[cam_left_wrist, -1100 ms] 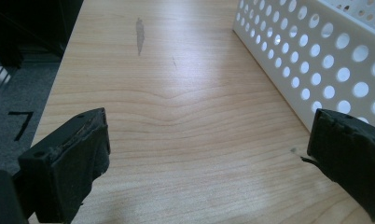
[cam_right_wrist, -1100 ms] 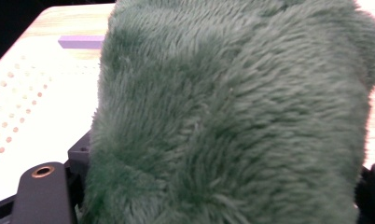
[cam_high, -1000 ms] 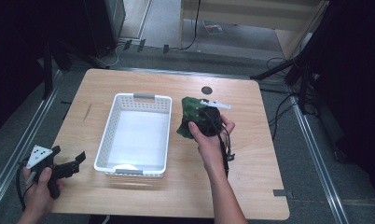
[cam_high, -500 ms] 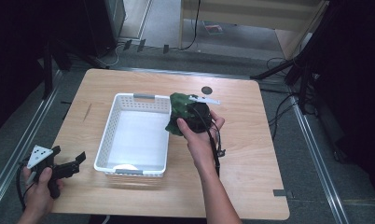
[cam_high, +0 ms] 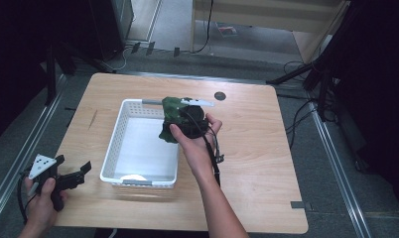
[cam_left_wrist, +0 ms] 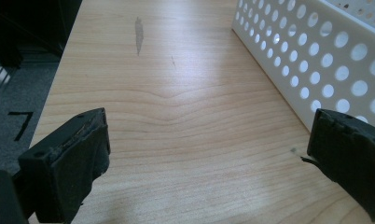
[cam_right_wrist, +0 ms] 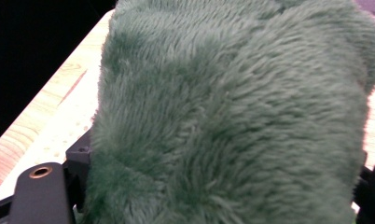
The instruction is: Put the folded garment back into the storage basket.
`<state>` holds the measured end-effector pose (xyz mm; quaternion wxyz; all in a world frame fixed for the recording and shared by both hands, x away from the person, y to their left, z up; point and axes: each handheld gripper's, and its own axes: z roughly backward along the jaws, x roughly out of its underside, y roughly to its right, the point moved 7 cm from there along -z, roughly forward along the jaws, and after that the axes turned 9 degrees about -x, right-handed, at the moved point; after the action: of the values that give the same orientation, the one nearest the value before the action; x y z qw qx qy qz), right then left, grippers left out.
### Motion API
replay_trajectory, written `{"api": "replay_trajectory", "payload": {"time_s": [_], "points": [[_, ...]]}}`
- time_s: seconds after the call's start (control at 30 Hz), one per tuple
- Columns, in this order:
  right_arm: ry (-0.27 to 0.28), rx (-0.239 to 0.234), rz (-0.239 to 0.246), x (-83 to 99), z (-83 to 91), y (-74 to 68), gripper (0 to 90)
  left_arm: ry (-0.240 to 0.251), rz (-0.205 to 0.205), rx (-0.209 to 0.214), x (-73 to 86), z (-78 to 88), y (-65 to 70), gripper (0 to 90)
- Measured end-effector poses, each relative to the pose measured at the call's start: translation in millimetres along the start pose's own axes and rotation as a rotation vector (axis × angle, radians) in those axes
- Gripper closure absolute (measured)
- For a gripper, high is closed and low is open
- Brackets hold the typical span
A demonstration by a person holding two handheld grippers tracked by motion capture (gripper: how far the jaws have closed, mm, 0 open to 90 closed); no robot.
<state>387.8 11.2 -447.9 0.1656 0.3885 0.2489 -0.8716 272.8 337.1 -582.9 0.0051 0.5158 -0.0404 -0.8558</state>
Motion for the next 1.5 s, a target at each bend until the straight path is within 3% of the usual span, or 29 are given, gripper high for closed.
{"api": "replay_trajectory", "payload": {"time_s": [0.3, 0.77, 1.33, 1.5], "points": [[-0.016, -0.027, 0.014, 0.1, -14.3, -20.5, 18.2, 0.0, 0.0, 0.003, 0.0, 0.1, 0.1, 0.2], [-0.054, -0.055, 0.011, 11.3, -43.8, -41.4, 18.1, 0.002, 0.002, 0.005, -0.1, 0.1, 0.0, 0.2], [-0.138, -0.041, -0.042, 34.4, -90.5, -51.8, 17.3, -0.002, 0.005, 0.01, 0.0, 0.3, -0.3, 0.2], [-0.159, -0.021, -0.018, 41.2, -102.7, -51.3, 16.9, -0.002, 0.005, 0.01, 0.0, 0.3, -0.3, 0.2]]}}
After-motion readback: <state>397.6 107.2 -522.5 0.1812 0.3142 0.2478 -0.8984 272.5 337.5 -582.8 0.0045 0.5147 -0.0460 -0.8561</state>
